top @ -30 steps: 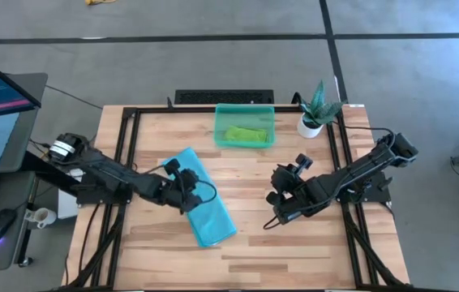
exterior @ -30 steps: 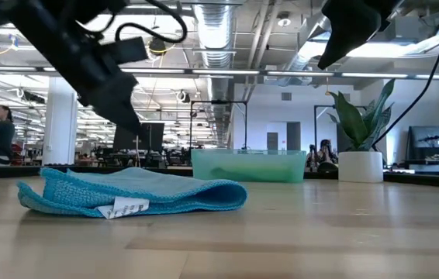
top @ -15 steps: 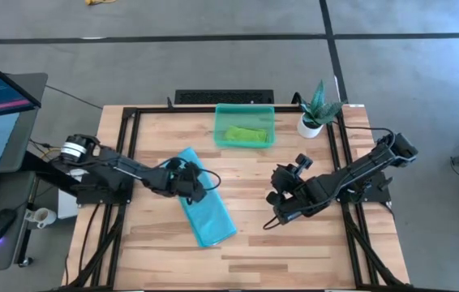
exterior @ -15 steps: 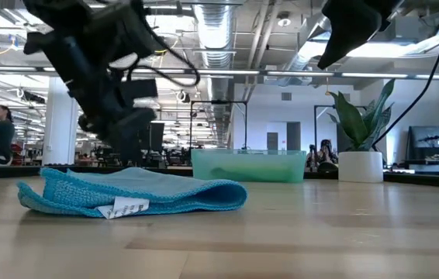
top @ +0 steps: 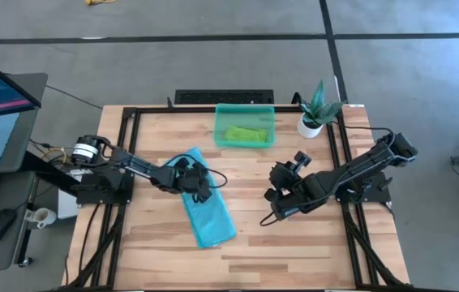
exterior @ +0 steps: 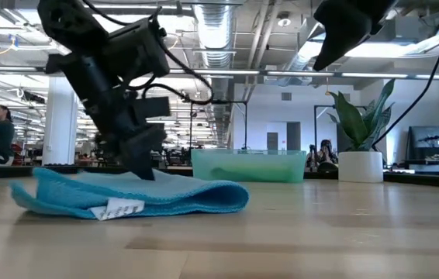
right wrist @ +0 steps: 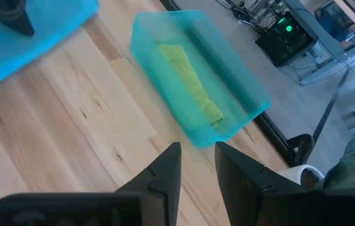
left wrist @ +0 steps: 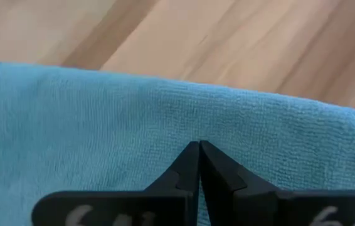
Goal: Roll microfiber towels into tight, uniform cylinder then place into a basket
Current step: Fold the blue microfiber cloth
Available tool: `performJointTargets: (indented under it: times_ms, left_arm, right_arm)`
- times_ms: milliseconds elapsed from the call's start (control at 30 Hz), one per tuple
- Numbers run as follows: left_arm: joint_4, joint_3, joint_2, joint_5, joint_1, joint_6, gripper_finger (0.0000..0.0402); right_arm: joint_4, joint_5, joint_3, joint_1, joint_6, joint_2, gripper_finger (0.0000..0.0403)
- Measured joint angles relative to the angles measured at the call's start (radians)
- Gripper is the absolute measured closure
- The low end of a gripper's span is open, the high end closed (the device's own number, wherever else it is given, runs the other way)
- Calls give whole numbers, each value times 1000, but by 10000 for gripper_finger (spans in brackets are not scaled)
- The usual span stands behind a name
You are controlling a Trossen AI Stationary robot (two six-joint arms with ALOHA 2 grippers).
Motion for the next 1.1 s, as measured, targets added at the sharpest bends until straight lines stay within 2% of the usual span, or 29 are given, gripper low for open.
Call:
performJointTargets:
  times_ms: [133, 300, 500, 633, 767, 900, 967, 1100]
  left_arm:
    - [155, 3, 58, 18, 0, 97, 397]
    - [280, 55, 114, 116, 0, 192, 397]
    - [263, 159, 185, 200, 0, 264, 397]
    - [179, 228, 196, 226, -15, 327, 397]
    - [-20, 303, 157, 147, -61, 353, 397]
    - [-185, 359, 81, -32, -140, 321, 397]
    - [-220, 360, 43, -95, -192, 304, 397]
    - [-270, 365, -62, -151, -301, 259, 397]
  right_arm:
    - [1, 0, 0, -6, 0, 0, 284]
    - [2, 0, 0, -5, 0, 0, 284]
    - [0, 0, 0, -5, 0, 0, 284]
    - [-6, 0, 0, -4, -1, 0, 284]
    - [-6, -1, 0, -4, -1, 0, 284]
    - [-6, -1, 0, 12, -1, 0, 284]
    - [-5, 0, 0, 25, -1, 0, 284]
    - [28, 0, 0, 59, 0, 0, 284]
